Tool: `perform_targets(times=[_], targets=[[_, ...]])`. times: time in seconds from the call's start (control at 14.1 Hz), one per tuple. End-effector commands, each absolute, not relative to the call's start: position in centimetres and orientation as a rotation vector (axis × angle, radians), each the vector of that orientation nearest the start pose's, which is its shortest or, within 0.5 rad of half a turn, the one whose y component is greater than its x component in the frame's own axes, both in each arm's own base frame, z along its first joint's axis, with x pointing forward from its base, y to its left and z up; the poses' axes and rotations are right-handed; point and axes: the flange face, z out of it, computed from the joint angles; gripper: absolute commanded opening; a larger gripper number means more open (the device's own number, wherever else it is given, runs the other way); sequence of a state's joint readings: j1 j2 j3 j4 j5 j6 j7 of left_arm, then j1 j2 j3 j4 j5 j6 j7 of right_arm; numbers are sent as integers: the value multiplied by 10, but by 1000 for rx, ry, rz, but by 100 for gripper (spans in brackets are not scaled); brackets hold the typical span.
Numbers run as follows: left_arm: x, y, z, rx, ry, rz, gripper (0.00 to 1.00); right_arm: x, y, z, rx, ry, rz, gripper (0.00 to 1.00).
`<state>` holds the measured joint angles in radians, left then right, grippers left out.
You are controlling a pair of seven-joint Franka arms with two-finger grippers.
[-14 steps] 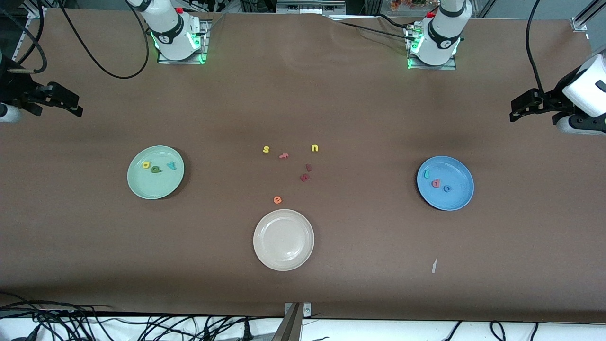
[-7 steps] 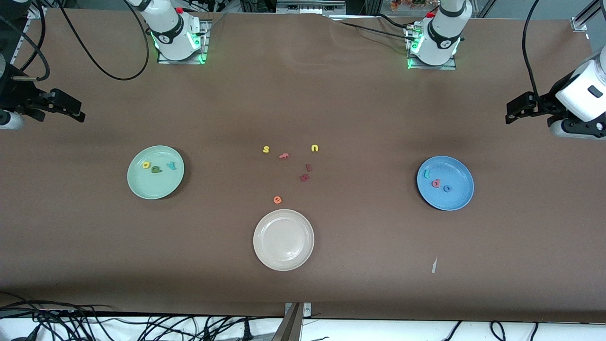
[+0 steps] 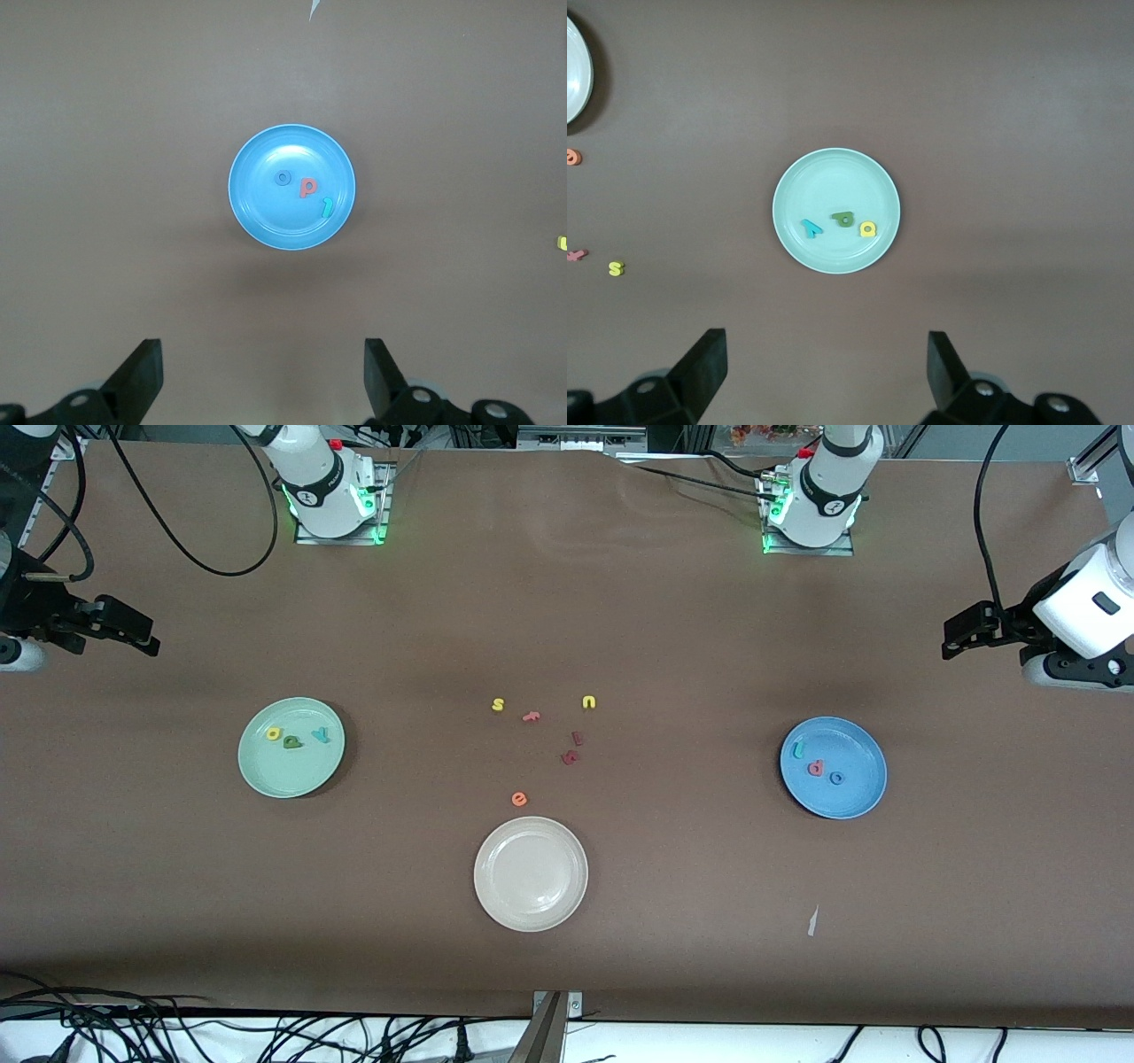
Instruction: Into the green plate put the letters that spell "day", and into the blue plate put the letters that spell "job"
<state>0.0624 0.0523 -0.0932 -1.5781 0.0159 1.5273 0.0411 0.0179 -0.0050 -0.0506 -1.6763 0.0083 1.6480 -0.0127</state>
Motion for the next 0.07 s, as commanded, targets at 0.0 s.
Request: perform_targets(times=[0.0], targets=[[564, -19, 590, -3153, 114, 150, 100, 561, -15, 584, -3115, 34, 47, 100]])
